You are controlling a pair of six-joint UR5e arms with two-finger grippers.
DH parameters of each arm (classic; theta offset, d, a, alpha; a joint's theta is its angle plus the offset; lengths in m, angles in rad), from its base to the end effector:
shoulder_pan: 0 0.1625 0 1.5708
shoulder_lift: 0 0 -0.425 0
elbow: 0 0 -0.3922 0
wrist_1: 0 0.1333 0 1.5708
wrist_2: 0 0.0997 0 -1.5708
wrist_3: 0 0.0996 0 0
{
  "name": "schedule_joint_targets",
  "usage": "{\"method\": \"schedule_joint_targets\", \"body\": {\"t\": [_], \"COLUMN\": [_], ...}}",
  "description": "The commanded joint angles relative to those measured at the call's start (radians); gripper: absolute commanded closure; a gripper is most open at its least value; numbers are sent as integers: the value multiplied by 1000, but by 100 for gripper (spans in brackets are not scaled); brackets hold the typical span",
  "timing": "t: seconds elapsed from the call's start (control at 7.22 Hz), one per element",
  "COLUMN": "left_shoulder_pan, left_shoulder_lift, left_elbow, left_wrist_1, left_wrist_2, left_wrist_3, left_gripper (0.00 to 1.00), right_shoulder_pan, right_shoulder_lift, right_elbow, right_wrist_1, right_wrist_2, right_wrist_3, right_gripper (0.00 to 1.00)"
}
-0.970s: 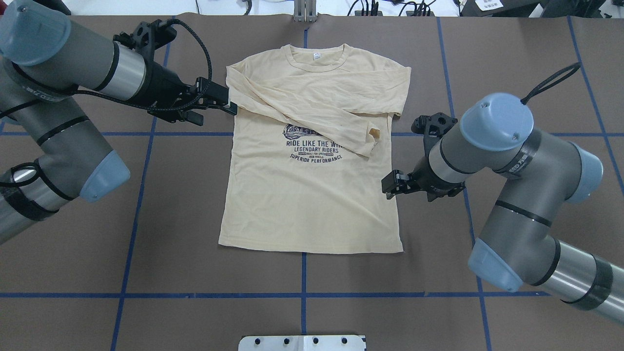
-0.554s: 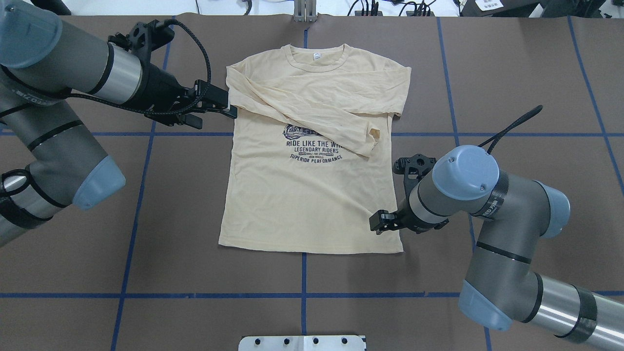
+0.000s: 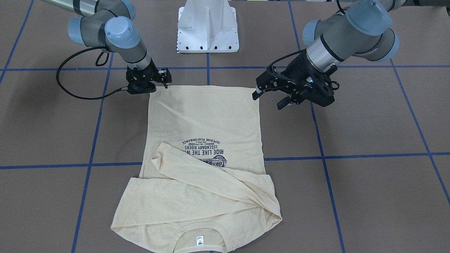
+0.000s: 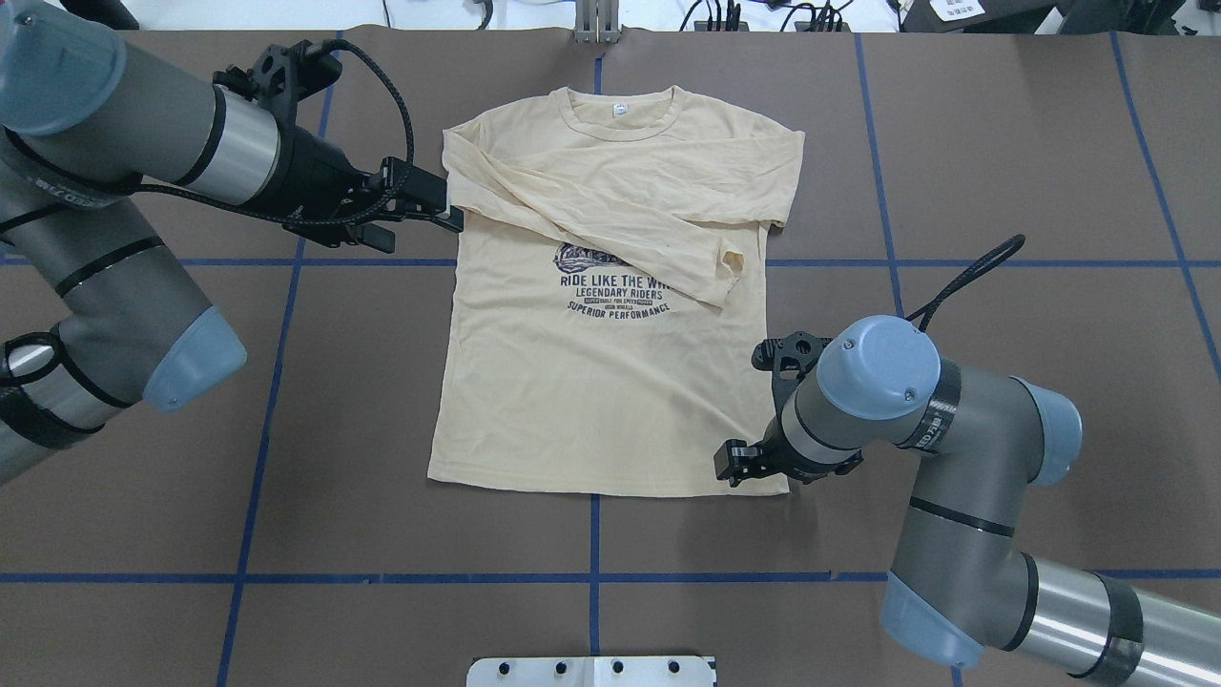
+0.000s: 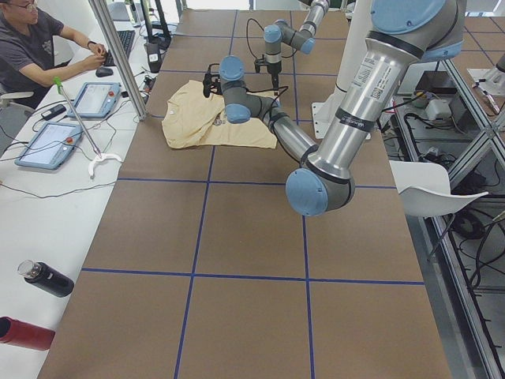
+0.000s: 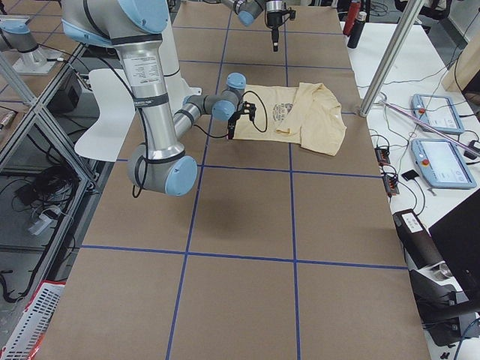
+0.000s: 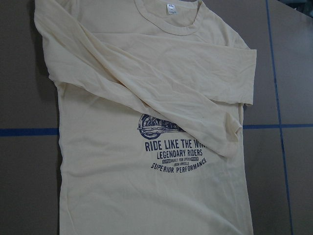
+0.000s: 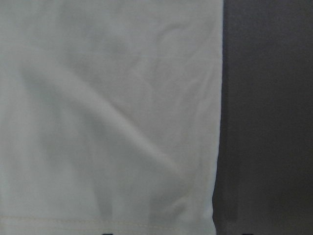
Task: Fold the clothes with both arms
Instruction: 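Withdraw the left gripper to the shirt side while the right gripper lowers to the hem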
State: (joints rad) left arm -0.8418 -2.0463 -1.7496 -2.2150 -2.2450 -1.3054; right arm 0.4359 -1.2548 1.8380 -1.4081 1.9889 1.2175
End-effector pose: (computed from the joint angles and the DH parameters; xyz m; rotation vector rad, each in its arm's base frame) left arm 0.3516 -0.5005 0.2266 0.1641 1.3493 -0.0474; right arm -0.4996 -0.3352 0.3497 -0.0853 -0.8308 -0.0782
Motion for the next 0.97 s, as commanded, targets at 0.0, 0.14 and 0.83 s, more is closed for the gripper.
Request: {"method": "schedule_joint_targets", "body": {"t": [0.0,0.14,0.83], "left_shoulder_pan": [12,15,20], "left_shoulder_lift": [0,0,0], "left_elbow": [-1,1,2], "left_wrist_1": [6,6,6], "left_wrist_2": [21,22,22], "left_wrist_3": [0,0,0], "left_gripper": [0,0,0], "right_shoulder_pan": [-5,-3,0], "right_shoulder_lift": [0,0,-8], "right_elbow": [-14,-13,-5], "right_wrist_1": [-2,-2,-2], "right_wrist_2": [2,5,11], "right_wrist_3": [0,0,-1], "right_gripper": [17,35,100]}}
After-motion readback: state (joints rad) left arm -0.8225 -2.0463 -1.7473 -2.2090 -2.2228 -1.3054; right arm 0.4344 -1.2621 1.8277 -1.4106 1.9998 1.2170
